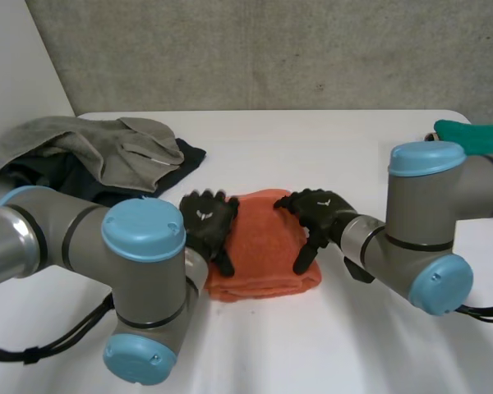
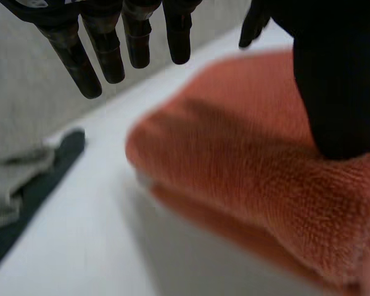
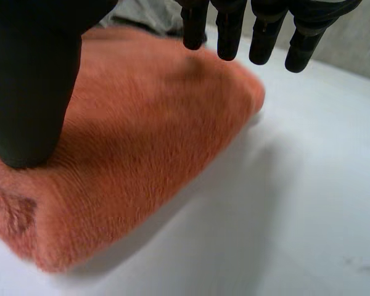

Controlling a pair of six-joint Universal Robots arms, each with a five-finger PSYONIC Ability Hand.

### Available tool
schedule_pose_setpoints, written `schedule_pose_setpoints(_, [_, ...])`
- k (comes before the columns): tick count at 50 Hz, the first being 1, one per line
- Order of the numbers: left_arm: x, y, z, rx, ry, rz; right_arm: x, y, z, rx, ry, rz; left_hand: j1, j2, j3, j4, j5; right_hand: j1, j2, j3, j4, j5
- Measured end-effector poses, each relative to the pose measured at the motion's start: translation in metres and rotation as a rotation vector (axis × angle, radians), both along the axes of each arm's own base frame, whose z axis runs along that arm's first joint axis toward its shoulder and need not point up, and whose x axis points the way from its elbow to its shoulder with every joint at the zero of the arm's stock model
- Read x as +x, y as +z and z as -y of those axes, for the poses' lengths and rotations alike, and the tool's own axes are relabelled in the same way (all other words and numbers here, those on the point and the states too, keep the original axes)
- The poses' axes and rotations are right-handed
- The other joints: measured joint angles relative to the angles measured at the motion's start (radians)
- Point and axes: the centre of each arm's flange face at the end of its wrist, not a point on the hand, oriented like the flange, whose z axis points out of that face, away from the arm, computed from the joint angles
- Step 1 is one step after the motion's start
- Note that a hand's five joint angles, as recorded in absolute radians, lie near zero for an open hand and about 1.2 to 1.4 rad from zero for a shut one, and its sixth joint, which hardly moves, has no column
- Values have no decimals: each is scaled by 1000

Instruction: Fold the laundry.

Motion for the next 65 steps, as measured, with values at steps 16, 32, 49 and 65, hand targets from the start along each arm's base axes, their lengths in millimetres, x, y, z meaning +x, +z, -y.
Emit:
schedule_pose_setpoints(16, [11,33,1,-26,12,16,-5,25,-4,-245,18,-198,0,0,0,0,-5,0,0,0,0,0])
schedule_pose_setpoints(32, [-6,124,22,-182,-311,-155,18,6,-97,-415,182,-126,0,0,0,0,-5,0,0,0,0,0])
schedule_pose_setpoints(49, [-14,124,16,-95,-495,-171,41,-44,-77,-575,225,-172,0,0,0,0,-5,147,148,159,156,84])
schedule_pose_setpoints(65, [-14,125,18,-107,-490,-173,60,-35,-56,-636,216,-123,0,0,0,0,-5,583,615,611,608,549])
